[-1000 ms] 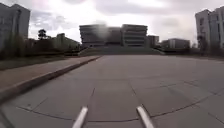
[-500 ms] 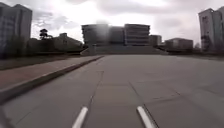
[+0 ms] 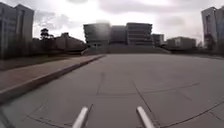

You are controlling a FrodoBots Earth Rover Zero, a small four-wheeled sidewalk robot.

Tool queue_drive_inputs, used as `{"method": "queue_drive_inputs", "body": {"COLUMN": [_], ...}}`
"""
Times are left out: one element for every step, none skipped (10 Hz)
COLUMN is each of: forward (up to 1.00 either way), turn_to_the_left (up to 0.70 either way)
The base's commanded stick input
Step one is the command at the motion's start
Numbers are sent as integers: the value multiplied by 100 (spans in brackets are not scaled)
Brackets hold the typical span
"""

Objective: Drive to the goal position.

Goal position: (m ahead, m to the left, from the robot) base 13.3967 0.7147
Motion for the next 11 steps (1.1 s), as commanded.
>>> {"method": "queue_drive_inputs", "body": {"forward": [100, 100, 100, 100, 100, 100, 100, 100, 100, 100, 100], "turn_to_the_left": [-27, -27, -27, -27, -24, -19, -15, -11, -6, -2, 0]}}
